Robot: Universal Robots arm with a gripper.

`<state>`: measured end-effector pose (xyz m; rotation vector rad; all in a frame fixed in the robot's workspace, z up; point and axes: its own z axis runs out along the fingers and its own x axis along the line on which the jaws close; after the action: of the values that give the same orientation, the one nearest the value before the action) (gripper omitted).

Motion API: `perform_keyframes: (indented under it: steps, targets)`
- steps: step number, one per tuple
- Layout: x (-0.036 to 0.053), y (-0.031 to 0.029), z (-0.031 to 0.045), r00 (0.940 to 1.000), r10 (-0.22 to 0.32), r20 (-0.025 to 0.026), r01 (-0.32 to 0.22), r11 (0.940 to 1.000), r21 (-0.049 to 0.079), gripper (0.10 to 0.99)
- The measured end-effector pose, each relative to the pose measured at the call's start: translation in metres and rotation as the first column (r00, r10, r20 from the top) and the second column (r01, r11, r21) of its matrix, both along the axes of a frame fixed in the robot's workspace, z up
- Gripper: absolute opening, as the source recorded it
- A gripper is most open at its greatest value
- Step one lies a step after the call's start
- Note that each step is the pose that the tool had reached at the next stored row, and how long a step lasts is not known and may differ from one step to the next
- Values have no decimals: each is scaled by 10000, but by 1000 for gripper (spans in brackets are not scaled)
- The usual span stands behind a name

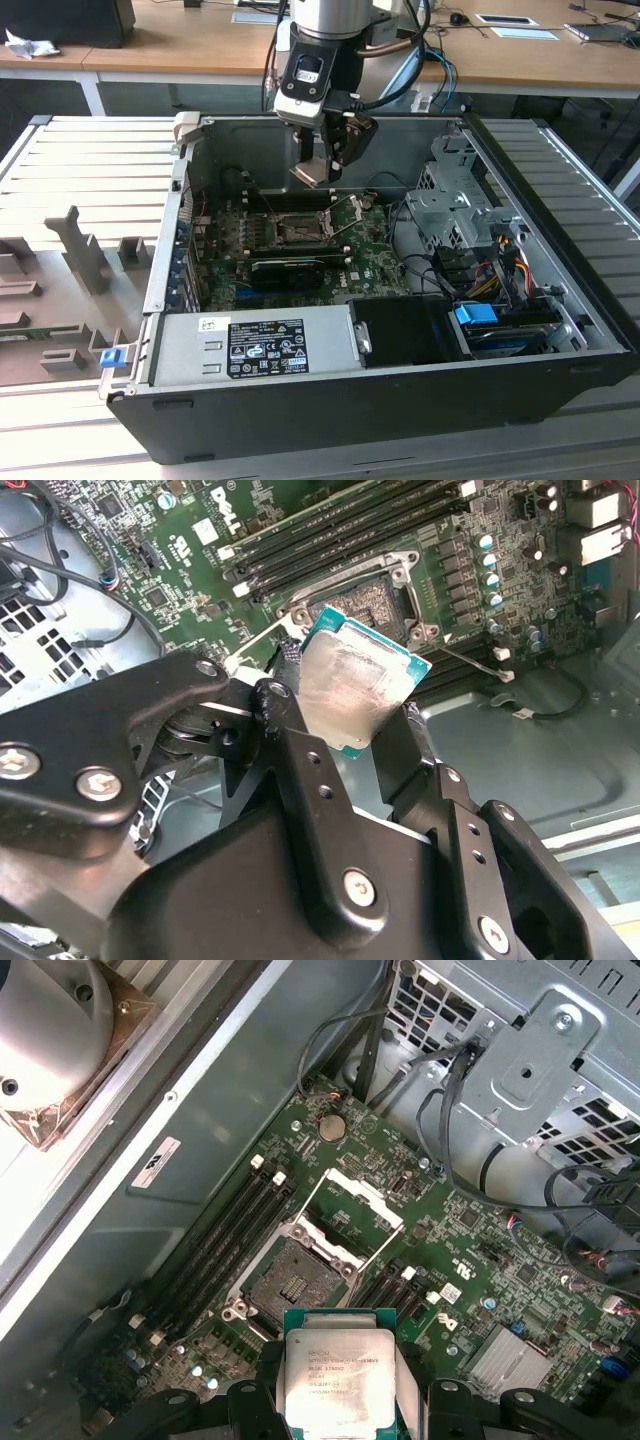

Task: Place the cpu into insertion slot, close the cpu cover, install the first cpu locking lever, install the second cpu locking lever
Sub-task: 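Place the cpu into insertion slot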

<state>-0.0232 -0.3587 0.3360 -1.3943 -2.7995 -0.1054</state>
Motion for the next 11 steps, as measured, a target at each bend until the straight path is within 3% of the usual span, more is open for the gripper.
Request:
perform_keyframes:
  steps: [11]
  targets:
    - [0, 0, -43, 9999, -131, -100, 131, 9999, 0, 529]
